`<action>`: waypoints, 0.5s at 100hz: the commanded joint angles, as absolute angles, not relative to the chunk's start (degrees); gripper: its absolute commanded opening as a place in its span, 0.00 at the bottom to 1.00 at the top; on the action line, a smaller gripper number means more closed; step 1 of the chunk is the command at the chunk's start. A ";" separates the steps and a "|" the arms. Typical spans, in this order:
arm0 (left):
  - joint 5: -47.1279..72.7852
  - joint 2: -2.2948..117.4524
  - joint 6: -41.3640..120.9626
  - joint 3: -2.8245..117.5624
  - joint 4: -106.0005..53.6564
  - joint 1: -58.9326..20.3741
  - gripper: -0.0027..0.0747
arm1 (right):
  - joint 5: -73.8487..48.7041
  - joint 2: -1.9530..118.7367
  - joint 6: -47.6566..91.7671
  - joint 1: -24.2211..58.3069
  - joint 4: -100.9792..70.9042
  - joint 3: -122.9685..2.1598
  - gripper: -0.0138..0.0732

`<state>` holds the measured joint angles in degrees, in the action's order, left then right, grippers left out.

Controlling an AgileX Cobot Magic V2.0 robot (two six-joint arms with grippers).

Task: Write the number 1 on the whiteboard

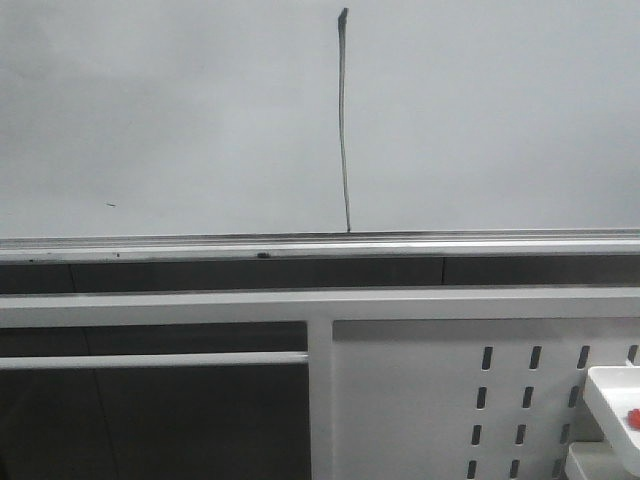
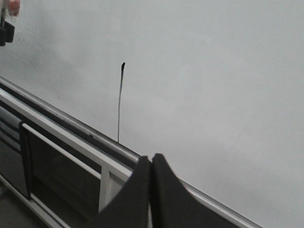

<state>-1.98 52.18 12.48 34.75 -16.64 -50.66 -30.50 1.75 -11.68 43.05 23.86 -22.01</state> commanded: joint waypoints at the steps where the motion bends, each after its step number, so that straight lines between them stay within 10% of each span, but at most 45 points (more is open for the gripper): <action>1: -13.23 51.75 2.64 33.93 -12.18 -50.34 0.01 | -27.03 2.44 -11.68 42.71 24.82 -23.33 0.10; 50: -25.85 56.73 -2.85 22.28 -21.61 -40.88 0.01 | -27.03 2.44 -11.68 42.71 24.82 -23.33 0.10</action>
<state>-20.32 54.94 -2.14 20.19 -20.31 -40.82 -30.50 1.75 -11.78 43.05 23.84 -22.01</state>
